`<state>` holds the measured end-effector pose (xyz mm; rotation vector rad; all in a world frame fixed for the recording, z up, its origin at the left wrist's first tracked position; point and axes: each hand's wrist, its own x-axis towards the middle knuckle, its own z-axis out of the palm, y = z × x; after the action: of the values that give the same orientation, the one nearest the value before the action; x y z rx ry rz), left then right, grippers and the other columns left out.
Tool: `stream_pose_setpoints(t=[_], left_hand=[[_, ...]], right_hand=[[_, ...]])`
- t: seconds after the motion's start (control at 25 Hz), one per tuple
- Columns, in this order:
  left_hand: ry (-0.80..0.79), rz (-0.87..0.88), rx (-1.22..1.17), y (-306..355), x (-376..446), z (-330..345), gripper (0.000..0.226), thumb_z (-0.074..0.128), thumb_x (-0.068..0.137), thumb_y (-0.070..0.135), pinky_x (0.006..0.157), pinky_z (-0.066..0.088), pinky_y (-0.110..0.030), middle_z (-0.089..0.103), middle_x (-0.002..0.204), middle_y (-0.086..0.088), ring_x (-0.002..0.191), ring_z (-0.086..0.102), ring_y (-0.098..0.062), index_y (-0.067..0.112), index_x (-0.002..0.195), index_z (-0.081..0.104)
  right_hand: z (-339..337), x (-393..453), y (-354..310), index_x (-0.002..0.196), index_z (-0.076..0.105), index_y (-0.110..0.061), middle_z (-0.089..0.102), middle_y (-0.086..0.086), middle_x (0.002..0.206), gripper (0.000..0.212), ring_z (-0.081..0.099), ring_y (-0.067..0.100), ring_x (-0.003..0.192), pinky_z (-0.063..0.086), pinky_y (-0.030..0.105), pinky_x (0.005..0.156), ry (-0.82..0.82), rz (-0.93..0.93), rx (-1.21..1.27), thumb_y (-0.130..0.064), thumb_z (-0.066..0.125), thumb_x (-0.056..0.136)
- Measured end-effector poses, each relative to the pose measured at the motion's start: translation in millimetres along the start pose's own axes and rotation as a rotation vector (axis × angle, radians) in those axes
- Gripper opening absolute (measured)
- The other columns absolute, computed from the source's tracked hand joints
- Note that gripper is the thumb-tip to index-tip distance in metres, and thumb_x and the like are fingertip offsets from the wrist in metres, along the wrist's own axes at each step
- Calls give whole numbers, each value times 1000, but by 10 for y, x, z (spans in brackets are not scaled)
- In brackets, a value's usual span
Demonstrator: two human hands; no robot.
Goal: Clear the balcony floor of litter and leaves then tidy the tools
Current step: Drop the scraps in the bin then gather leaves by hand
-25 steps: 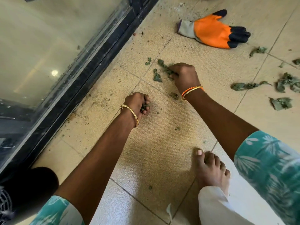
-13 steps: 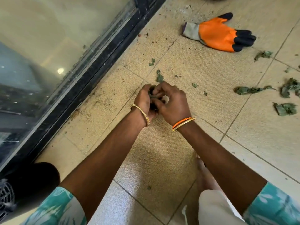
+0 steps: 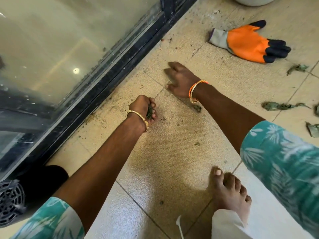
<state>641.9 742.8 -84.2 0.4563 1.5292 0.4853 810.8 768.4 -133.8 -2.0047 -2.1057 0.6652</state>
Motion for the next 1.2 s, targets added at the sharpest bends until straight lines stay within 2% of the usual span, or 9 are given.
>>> stream_pose_setpoints(t=[0.2,0.36,0.48,0.56,0.64,0.8,0.96,1.08,1.2], left_hand=[[-74,-59,-33,3,-78,-44,27,25,79,10,39,21,-7,27,42,3,31,19,-10,14,55,35],[-147,-91,-25,-65,-75,24,32,38,82,20,38,21,-8,26,42,3,31,18,-11,16,52,31],[-189,-76,162,-139,-40,129,36,43,91,20,36,20,-8,36,49,0,28,23,-9,14,55,38],[-243,-46,281,-193,-13,203,39,41,97,27,34,21,-8,49,56,-3,27,27,-7,10,63,51],[-287,-14,325,-250,-9,266,42,40,99,37,33,23,-10,49,57,-4,28,31,-7,11,69,52],[-253,64,370,-344,-9,307,39,42,98,31,33,28,-13,46,46,2,30,38,-8,13,65,50],[-157,45,307,-237,72,191,34,45,94,23,36,26,-14,44,46,3,32,34,-10,15,61,44],[-85,79,293,-160,80,144,35,50,91,21,37,25,-13,42,47,2,31,32,-11,15,58,40],[-65,91,274,-124,71,133,34,53,88,19,37,24,-12,41,47,2,30,31,-12,15,57,40]], right_hand=[[258,-636,-7,129,50,4,45,25,136,37,43,40,125,39,40,103,272,-96,-83,-7,49,94],[329,-981,86,102,67,6,64,25,106,25,58,42,98,56,44,73,323,-64,-80,12,58,79],[196,-1011,9,83,70,5,66,20,85,12,63,37,80,55,44,64,434,-18,96,10,64,74],[119,-1063,-161,83,71,1,67,14,82,9,64,27,75,55,36,68,545,39,310,4,68,75],[107,-1126,-377,90,67,-4,64,8,85,16,61,17,74,54,28,68,596,124,448,2,70,76],[193,-1184,-555,93,64,-11,65,8,82,15,61,23,81,52,36,70,514,160,397,-3,63,80],[77,-1001,-265,105,65,-7,63,11,111,21,50,28,113,39,29,94,467,123,320,-9,56,86],[75,-689,-144,135,44,-5,34,18,147,49,26,34,139,26,48,112,163,35,16,-33,48,94],[172,-526,-245,149,14,-10,3,11,158,65,0,26,145,0,45,117,-42,-10,-218,-47,27,98]])
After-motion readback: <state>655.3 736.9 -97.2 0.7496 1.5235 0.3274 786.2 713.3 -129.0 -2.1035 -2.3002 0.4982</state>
